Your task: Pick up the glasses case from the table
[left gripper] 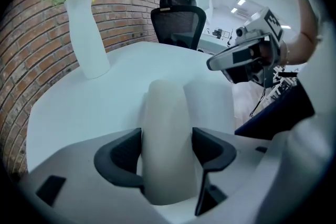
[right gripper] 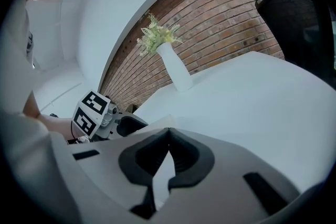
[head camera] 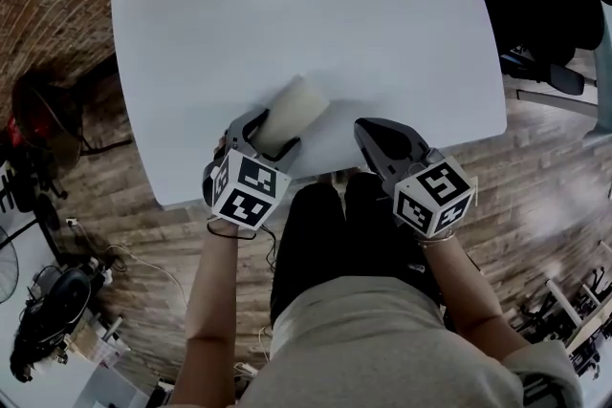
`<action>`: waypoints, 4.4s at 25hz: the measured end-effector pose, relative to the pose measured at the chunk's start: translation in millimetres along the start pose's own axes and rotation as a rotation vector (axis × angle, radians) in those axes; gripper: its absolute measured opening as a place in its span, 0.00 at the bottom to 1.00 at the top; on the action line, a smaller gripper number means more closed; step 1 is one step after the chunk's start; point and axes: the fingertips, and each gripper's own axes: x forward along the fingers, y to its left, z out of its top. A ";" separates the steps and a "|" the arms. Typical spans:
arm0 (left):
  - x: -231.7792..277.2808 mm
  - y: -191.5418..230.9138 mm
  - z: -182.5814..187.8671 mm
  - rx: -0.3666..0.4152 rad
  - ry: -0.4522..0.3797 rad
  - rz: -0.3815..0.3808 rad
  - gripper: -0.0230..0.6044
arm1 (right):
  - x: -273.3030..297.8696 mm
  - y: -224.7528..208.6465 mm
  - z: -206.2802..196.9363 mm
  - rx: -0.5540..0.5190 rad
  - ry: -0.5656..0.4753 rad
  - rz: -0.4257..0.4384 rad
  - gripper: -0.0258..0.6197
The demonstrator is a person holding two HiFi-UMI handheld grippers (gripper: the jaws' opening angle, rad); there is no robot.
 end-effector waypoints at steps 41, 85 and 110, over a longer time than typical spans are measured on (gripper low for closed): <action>-9.2 -4.2 5.9 -0.025 -0.030 -0.020 0.49 | 34.1 15.2 14.6 0.129 0.000 0.069 0.24; -45.6 -3.8 59.2 -0.142 -0.307 -0.048 0.48 | 52.1 10.9 15.1 0.389 -0.049 0.144 0.49; -92.5 -19.0 101.2 -0.013 -0.487 -0.038 0.48 | 19.8 62.4 96.9 0.476 -0.296 0.457 0.26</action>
